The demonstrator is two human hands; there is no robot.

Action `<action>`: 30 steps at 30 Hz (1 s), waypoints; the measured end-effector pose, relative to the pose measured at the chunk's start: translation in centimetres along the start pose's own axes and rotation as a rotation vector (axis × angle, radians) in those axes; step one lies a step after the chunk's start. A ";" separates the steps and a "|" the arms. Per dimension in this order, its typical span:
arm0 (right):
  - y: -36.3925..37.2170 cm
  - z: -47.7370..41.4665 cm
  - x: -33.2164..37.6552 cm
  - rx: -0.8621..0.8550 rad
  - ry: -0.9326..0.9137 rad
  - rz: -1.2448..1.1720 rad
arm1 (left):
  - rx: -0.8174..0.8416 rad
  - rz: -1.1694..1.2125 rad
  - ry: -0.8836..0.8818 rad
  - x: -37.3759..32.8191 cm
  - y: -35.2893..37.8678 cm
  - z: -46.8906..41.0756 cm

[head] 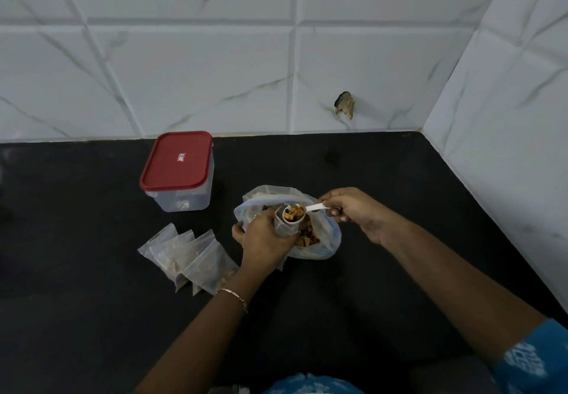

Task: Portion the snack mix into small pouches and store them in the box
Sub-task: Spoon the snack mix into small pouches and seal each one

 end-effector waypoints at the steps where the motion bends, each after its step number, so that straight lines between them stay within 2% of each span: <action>1: 0.1 0.1 0.2 -0.014 0.001 0.037 | 0.000 -0.003 0.004 0.0 0.0 -0.3; 5: 0.4 0.5 1.1 -0.068 -0.012 0.134 | 0.014 -0.004 0.007 0.3 0.4 -0.8; 7: 0.7 0.7 1.6 -0.112 -0.082 0.270 | -0.004 -0.010 0.023 0.0 0.4 -0.9; 10: 1.4 1.7 2.5 -0.296 -0.298 0.640 | -0.025 -0.004 0.030 -0.3 0.3 -0.9; 14: 2.9 4.2 3.2 -0.522 -0.693 0.875 | -0.035 0.111 -0.005 0.4 0.4 -1.0; 18: 4.3 4.6 2.9 -0.637 -0.902 1.142 | -0.017 0.188 -0.011 1.4 0.7 -0.9; 25: 4.9 4.4 1.1 -0.709 -1.227 1.305 | -0.037 0.193 -0.022 2.4 0.2 0.2; 30: 5.4 4.5 -0.2 -0.767 -1.350 1.433 | -0.020 0.016 -0.050 2.4 -0.3 1.2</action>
Point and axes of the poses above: each hand's wrist, its own z-axis away from the middle knuckle, its own y-axis out of the palm, x = y × z, the point moved 4 cm from there along -z, towards the middle knuckle, and after that the axes turned 14 degrees about y, right-handed, at the moved point
